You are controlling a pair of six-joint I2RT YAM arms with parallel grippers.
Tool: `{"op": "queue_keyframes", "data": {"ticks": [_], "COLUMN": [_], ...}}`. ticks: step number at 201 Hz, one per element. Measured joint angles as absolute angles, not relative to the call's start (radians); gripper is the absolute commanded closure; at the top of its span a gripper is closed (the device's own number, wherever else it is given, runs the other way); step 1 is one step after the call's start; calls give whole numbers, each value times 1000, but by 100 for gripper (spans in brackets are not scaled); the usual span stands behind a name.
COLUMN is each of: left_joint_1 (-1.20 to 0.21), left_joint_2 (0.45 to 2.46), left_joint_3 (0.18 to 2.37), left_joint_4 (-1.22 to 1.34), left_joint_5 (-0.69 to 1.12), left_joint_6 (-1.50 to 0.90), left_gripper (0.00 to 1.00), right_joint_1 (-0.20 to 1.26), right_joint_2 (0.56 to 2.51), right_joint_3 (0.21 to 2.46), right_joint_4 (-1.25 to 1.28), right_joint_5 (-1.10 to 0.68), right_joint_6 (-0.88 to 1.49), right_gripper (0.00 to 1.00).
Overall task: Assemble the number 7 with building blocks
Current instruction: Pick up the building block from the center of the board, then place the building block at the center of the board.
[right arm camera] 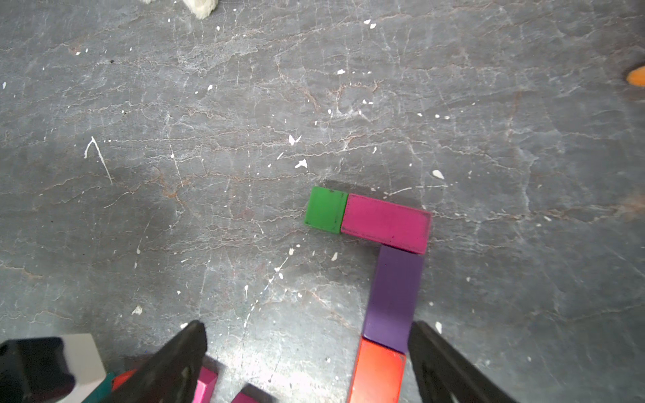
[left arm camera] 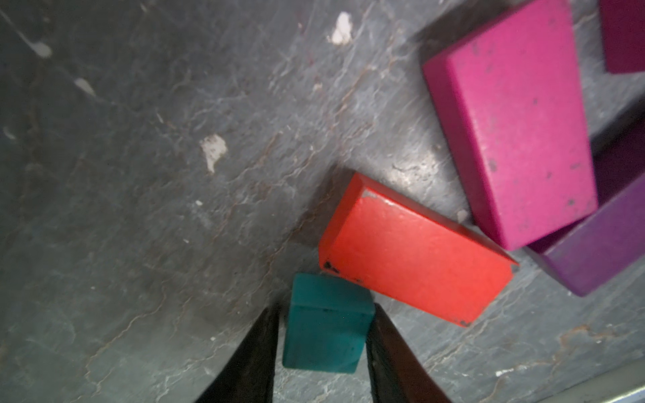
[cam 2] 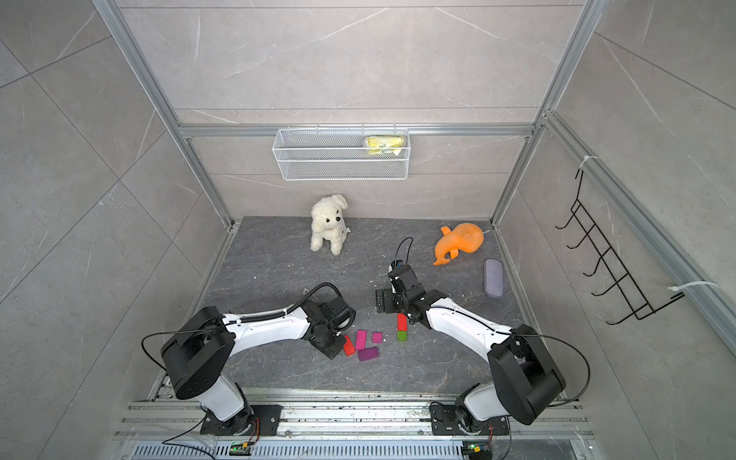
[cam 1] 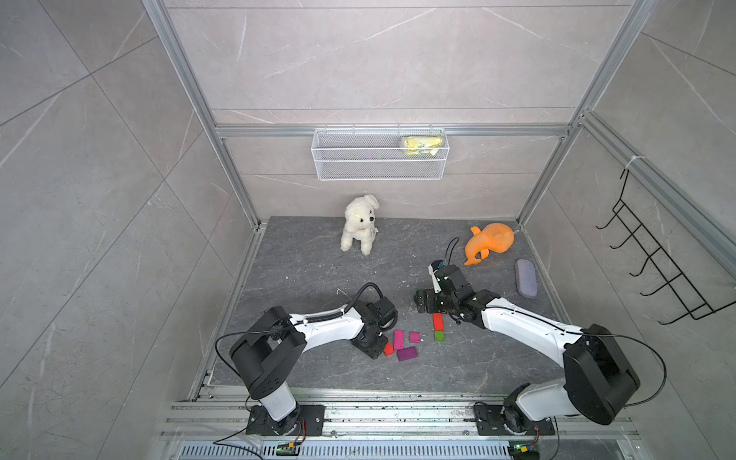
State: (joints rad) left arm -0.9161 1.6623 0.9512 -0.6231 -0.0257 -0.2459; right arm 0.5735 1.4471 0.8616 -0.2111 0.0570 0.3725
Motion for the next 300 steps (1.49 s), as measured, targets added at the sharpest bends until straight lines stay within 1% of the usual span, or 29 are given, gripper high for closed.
{"op": "queue_keyframes", "data": {"ticks": [61, 95, 137, 177, 220, 251, 275, 300], "left_joint_1": [-916, -916, -915, -875, -761, -680, -625, -593], "left_joint_2": [1662, 1652, 1583, 1567, 1536, 1537, 1569, 1657], "left_joint_3": [952, 951, 958, 1011, 1025, 1047, 1084, 1146], "left_joint_4": [-622, -624, -654, -688, -680, -670, -654, -646], "left_joint_5": [-44, -77, -151, -211, -207, -183, -150, -126], "left_joint_6": [-258, -288, -332, -360, -356, -342, -331, -321], "left_gripper": [75, 80, 84, 86, 86, 86, 86, 86], "right_joint_1": [567, 567, 567, 567, 567, 567, 567, 568], "right_joint_2": [1444, 1443, 1438, 1421, 1419, 1417, 1407, 1390], "right_joint_3": [856, 856, 856, 856, 856, 856, 847, 829], "right_joint_4": [-213, -218, -235, -235, -235, -235, -235, -235], "right_joint_5": [59, 59, 51, 17, -17, -35, -51, -60], "right_joint_6": [373, 372, 373, 374, 393, 414, 430, 434], "right_gripper": [8, 9, 9, 11, 15, 20, 21, 22]}}
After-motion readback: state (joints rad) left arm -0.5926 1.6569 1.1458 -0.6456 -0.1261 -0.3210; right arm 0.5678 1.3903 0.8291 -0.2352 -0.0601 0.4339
